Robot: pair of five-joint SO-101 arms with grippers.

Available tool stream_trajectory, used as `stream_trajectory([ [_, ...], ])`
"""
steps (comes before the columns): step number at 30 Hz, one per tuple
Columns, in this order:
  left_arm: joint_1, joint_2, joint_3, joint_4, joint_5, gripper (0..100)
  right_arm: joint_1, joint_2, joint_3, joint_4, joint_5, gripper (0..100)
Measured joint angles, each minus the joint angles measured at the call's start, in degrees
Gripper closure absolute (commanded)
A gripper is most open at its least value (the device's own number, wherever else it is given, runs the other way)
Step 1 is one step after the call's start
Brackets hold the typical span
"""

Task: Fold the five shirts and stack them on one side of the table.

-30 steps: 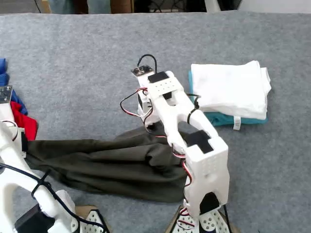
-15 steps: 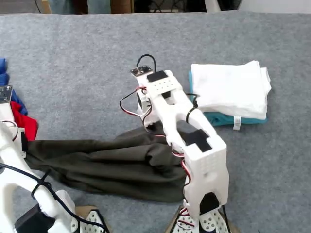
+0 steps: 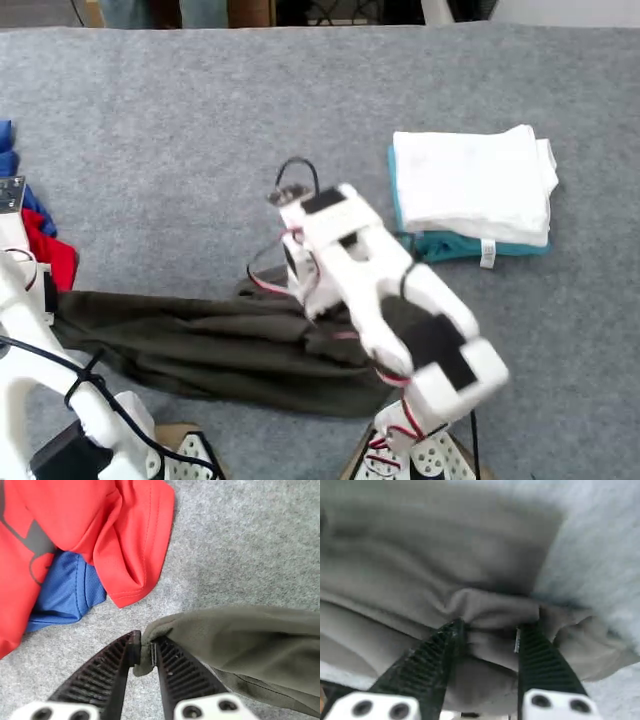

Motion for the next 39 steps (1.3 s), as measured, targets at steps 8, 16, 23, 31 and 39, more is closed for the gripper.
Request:
stream_trajectory([
  [8,0.0,0.0,0.0,0.1,0.0,97,-0.1,-23.3,9.5,8.3,10.3,81.7],
  [16,0.0,0.0,0.0,0.1,0.0,97,-0.1,-35.1,3.3,8.1,10.9,81.7],
  [23,0.0,0.0,0.0,0.1,0.0,97,-0.1,-35.1,0.5,5.8,9.1,81.8],
  [31,0.0,0.0,0.0,0.1,0.0,97,1.7,-25.4,10.3,-10.7,-0.8,81.5],
  [39,0.0,0.0,0.0,0.1,0.0,97,2.2,-16.0,13.2,-21.9,-5.9,81.5],
])
